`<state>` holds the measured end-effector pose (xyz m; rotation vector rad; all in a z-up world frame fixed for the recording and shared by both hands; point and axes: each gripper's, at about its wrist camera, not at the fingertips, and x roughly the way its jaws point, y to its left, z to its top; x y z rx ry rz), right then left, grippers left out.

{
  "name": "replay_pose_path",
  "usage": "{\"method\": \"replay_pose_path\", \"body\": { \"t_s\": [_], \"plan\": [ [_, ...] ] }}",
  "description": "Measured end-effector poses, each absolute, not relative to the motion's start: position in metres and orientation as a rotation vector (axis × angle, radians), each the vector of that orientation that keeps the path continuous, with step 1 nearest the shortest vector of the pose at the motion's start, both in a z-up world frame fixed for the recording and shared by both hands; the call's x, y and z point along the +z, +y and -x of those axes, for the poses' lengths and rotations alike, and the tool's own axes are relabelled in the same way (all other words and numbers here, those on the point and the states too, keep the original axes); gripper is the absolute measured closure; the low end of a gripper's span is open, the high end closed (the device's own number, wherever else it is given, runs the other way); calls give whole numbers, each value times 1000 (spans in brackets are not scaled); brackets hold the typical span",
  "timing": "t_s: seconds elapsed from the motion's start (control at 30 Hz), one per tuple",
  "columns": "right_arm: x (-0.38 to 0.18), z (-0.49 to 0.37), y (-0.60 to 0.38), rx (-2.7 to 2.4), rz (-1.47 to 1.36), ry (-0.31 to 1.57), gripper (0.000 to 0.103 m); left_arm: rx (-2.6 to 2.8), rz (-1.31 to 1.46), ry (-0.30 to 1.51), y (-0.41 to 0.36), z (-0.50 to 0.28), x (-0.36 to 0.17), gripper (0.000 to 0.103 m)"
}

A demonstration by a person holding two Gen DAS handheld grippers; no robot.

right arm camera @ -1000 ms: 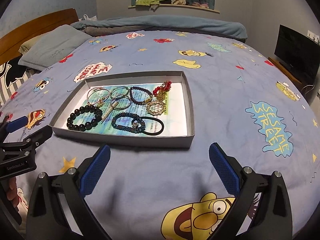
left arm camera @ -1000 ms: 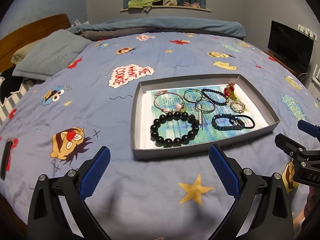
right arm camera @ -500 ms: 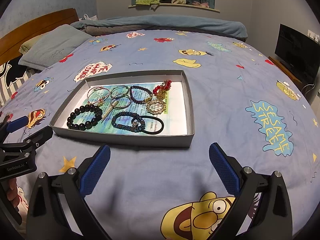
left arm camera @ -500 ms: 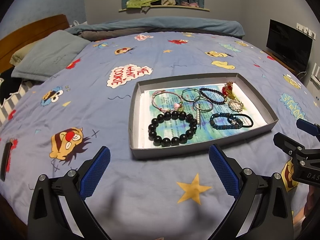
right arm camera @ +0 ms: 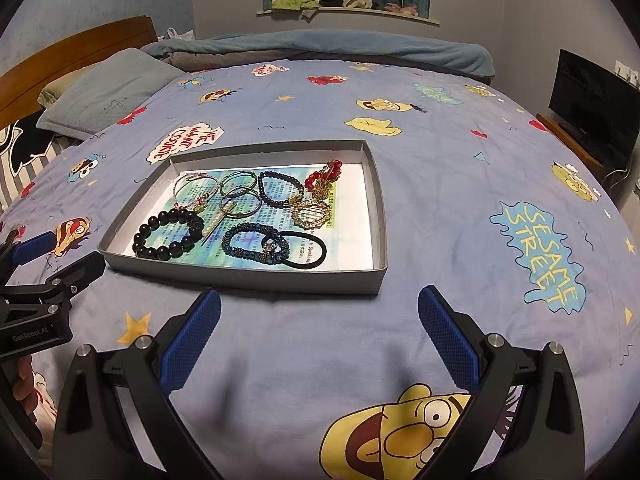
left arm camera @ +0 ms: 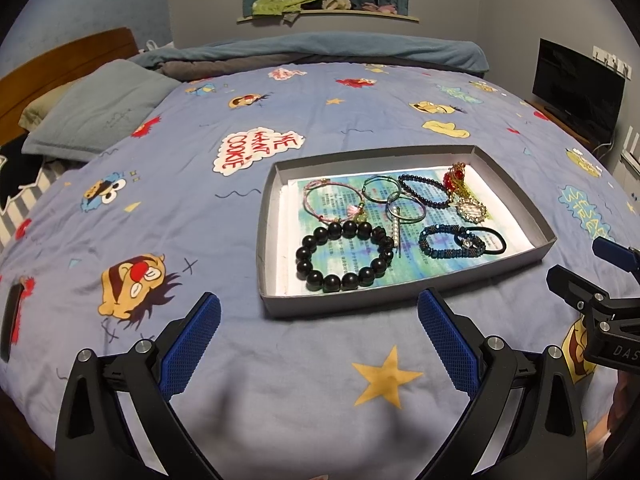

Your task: Organize jewelry

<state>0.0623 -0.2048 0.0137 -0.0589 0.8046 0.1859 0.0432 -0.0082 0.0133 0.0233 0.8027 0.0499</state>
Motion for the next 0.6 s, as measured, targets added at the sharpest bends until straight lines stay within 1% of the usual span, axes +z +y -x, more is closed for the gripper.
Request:
{"method": "replay_pose_path", "body": {
  "t_s": [0.6],
  "plan": [
    [11,-63,-205,184,61,810,5,46,-21,805,-9,-43,12,5]
  ]
}}
